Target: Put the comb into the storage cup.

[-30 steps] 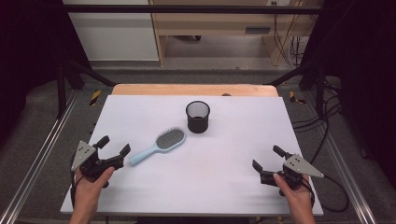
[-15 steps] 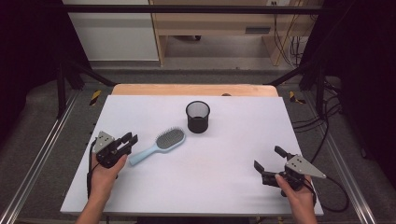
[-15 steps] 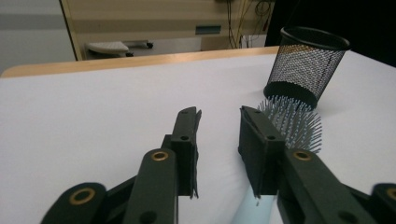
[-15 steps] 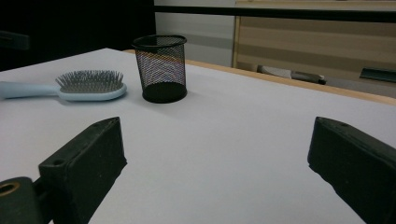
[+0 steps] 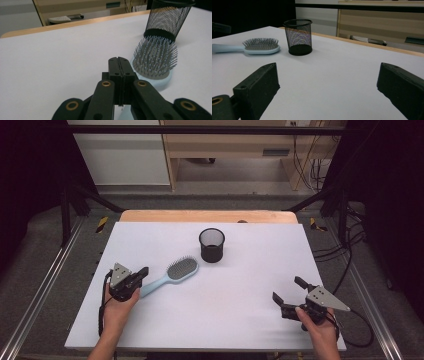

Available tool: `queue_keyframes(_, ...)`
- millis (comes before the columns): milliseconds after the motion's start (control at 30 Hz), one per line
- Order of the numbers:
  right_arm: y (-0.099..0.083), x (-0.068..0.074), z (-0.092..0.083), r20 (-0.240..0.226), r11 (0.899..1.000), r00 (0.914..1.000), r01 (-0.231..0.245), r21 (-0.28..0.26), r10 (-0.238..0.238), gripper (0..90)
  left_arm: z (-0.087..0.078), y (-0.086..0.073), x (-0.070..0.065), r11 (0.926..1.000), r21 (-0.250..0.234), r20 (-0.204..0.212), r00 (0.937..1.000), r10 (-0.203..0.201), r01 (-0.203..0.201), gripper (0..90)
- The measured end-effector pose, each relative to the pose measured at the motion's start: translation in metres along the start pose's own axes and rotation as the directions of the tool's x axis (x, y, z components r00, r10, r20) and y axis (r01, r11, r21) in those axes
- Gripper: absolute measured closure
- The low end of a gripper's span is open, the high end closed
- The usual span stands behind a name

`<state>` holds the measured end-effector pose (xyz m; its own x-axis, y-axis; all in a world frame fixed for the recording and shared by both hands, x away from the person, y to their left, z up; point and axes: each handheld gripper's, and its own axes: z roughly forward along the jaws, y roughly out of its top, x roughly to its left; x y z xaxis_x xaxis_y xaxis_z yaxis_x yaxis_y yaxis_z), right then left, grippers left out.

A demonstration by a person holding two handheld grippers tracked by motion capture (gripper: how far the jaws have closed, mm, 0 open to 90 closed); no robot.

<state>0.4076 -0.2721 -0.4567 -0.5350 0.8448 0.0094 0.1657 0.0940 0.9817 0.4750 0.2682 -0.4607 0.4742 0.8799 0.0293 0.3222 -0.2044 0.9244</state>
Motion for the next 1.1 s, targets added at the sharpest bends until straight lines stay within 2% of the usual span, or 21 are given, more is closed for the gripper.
queue_keyframes(100, 0.000, 0.000, 0.000, 0.000, 1.000, 1.0000, 0.002, 0.001, -0.002, 4.0, 0.003, -0.002, 0.000, 0.9987, 0.037, -0.008, 0.9994, 0.035, -0.035, 90.0)
queue_keyframes(367, 0.000, 0.000, 0.000, -0.002, 1.000, 1.0000, 0.005, 0.000, -0.005, 4.0, 0.007, -0.006, 0.000, 0.9929, 0.105, -0.017, 0.9981, 0.059, -0.057, 90.0)
queue_keyframes(767, 0.000, 0.001, 0.000, -0.003, 1.000, 1.0000, 0.006, 0.000, -0.006, 4.0, 0.007, -0.008, -0.002, 0.9872, 0.129, -0.011, 0.9953, 0.096, -0.094, 90.0)
queue_keyframes(1100, 0.000, 0.001, 0.001, -0.004, 1.000, 1.0000, 0.007, 0.003, -0.007, 4.0, 0.011, -0.011, 0.000, 0.9765, 0.184, 0.000, 0.9935, 0.114, -0.112, 90.0)
